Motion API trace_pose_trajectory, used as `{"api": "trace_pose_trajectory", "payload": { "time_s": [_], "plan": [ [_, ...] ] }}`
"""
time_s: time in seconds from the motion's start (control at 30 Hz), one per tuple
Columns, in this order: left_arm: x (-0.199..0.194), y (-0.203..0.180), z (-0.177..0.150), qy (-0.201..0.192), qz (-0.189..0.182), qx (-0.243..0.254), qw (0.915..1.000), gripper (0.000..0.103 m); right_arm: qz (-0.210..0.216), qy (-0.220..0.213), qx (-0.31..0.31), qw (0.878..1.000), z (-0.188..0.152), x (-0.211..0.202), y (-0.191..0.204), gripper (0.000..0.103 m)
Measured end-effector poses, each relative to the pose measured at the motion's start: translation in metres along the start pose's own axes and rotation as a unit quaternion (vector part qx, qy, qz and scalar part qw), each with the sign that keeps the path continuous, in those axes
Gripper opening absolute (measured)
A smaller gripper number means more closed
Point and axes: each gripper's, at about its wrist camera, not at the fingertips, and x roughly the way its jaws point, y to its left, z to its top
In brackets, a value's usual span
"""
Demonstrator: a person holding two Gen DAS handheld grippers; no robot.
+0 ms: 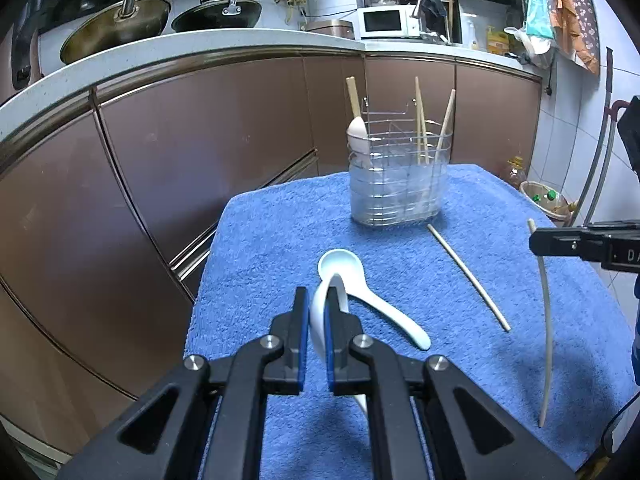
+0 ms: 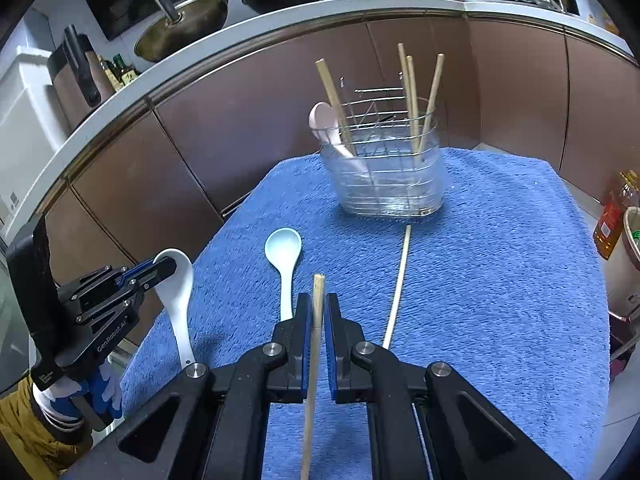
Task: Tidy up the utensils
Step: 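Lift the white spoon with the left tool toward the holder while the right tool carries its chopstick, then lower the white spoon into the holder and open the left tool while the right tool does likewise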
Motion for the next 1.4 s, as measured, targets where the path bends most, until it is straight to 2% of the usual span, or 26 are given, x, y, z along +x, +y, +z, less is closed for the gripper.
{"api": "trace_pose_trajectory", "payload": {
  "time_s": [0.6,0.77,0.83,0.97,1.13,1.23,1.4],
  "plan": [
    [0.012,-0.024,0.013,0.013,-0.005,0.023,0.9996,0.006,-0.005,-0.043,0.009,0.999,-0.001,-0.015,-0.032,0.007],
    [0.021,-0.022,0.026,0.014,-0.008,0.014,0.9998,0.006,-0.020,-0.056,0.003,0.998,0.013,-0.017,-0.041,0.006],
    [0.020,-0.019,0.039,-0.001,-0.012,0.004,0.9999,0.006,-0.025,-0.075,-0.006,0.997,0.026,-0.023,-0.040,0.006],
    [0.016,-0.008,0.077,-0.049,-0.022,-0.025,0.9983,0.006,-0.024,-0.142,-0.031,0.989,0.064,-0.042,-0.029,0.006],
    [0.011,0.002,0.134,-0.121,-0.043,-0.065,0.9896,0.006,-0.023,-0.217,-0.048,0.975,0.108,-0.059,-0.017,0.006],
    [0.011,0.004,0.160,-0.151,-0.055,-0.080,0.9837,0.006,-0.023,-0.241,-0.061,0.968,0.128,-0.064,-0.010,0.006],
    [0.016,0.006,0.189,-0.186,-0.064,-0.092,0.9761,0.006,-0.022,-0.255,-0.080,0.963,0.144,-0.064,-0.003,0.006]
  ]
}}
